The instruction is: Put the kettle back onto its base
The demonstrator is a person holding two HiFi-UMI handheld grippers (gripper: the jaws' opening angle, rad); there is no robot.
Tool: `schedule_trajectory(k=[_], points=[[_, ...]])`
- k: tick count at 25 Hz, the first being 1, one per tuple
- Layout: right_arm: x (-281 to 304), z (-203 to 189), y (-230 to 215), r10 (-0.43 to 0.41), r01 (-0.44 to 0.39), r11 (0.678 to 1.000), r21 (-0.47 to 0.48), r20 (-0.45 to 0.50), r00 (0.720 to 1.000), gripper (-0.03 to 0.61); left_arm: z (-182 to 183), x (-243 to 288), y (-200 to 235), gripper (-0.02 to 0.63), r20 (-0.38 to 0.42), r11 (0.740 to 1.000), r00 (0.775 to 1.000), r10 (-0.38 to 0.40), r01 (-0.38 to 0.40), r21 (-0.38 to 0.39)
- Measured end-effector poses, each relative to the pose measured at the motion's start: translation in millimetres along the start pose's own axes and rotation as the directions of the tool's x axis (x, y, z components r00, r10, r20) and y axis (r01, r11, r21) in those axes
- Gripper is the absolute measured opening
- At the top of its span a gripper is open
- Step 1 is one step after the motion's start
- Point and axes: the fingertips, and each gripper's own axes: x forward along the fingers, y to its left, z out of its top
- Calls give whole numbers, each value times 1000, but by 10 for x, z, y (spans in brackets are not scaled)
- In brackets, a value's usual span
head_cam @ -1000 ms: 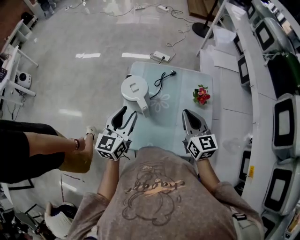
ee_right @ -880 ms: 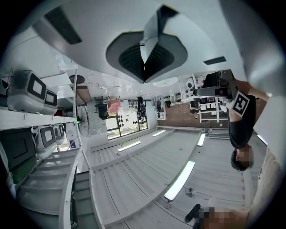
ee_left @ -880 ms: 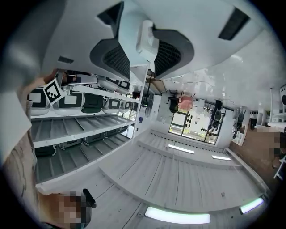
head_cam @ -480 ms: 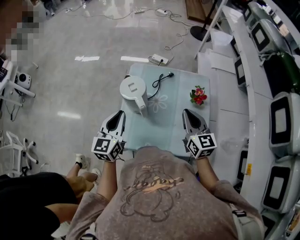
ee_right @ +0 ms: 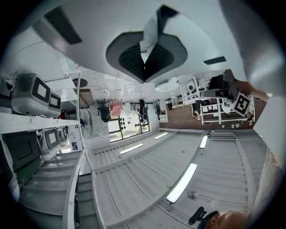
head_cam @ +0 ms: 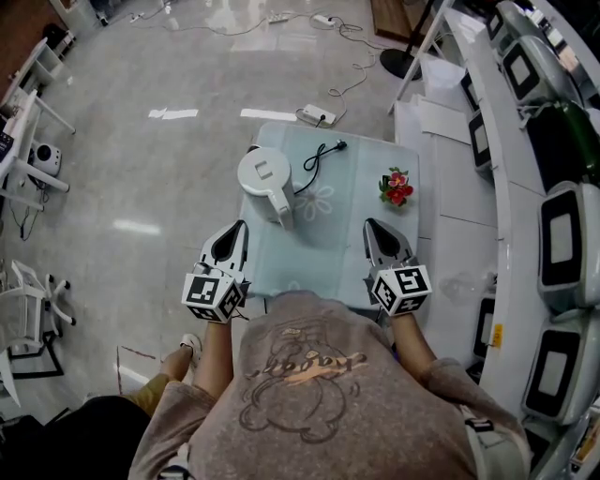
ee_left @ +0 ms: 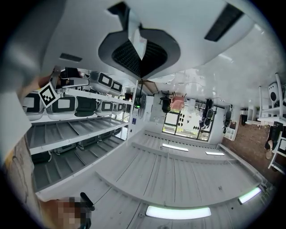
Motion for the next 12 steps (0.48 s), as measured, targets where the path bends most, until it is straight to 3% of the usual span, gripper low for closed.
schedule_trajectory(k=[12], points=[[23, 8, 5, 8, -8, 1000, -2, -7, 1000, -2, 16, 72, -30, 21, -10, 1000, 1000, -18, 18, -8]])
